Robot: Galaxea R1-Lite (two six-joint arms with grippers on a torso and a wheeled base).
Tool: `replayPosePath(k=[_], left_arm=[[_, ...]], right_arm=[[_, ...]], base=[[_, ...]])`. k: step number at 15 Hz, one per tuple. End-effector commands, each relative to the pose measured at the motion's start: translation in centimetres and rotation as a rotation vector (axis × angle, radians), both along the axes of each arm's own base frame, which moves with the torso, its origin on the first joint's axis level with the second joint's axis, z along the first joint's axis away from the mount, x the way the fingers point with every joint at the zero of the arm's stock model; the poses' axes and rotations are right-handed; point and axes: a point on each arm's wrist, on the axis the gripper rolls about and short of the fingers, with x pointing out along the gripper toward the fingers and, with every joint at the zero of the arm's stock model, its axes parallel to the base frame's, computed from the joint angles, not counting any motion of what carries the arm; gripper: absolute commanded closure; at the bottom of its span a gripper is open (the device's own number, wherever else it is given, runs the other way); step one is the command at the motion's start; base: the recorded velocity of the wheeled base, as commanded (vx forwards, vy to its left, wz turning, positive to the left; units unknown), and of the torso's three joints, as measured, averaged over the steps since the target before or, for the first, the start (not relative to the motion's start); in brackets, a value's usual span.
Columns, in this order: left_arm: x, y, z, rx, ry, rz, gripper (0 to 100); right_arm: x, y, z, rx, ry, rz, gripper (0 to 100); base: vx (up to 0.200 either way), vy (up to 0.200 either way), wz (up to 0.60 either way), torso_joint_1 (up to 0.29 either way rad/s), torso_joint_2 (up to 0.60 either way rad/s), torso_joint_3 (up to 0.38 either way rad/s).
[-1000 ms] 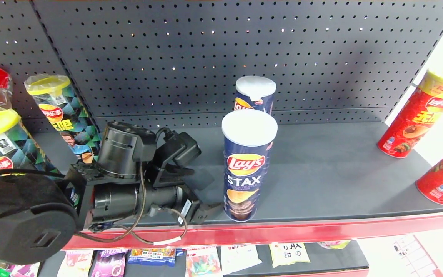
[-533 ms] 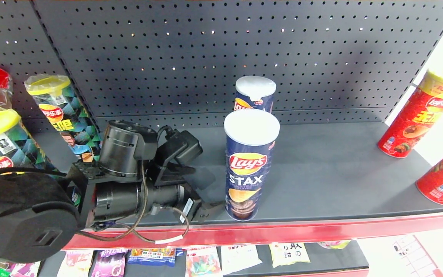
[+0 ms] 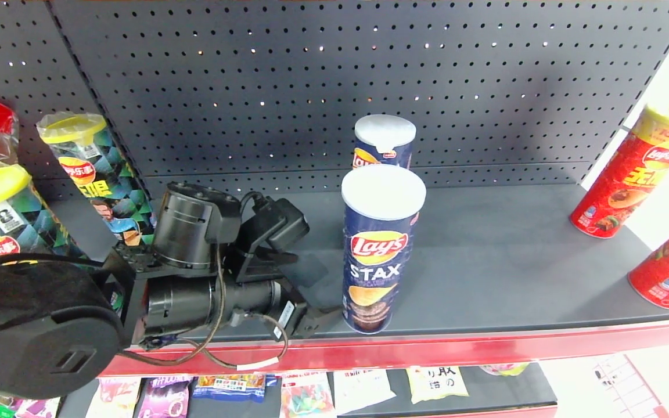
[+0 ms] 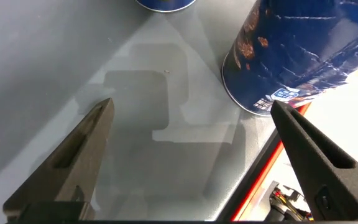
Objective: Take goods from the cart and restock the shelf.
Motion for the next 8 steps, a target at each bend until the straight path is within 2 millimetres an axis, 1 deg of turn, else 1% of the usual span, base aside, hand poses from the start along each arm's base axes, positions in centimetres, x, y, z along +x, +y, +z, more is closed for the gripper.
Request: replayPosePath(k=[1,4,5,8], left_arm=[[-0.2,0.3,0.1,-0.002,-0.003,0.005,0],[-1.9,2.5,1.4,-0.027,-0.036,0.035,0],[-3.4,4.0,2.1,-0.041,-0.058,0.050,0],[-10.5,9.2,4.6,-0.065,-0.132,0.103,0]], right_arm=[[0.0,0.0,-0.1,0.000,0.000,0.000,0],[-0.3,-0.1,-0.8,-0.007,0.014,0.002,0],[-0.7,-0.3,-1.2,-0.007,0.012,0.002,0],[-2.6,-1.1,-3.4,-0.001,-0.004,0.004,0]], base=[[0.000,0.000,0.00,0.000,0.00,0.000],[0.000,0.000,0.00,0.000,0.00,0.000],[0.000,0.000,0.00,0.000,0.00,0.000],[0.000,0.000,0.00,0.000,0.00,0.000]])
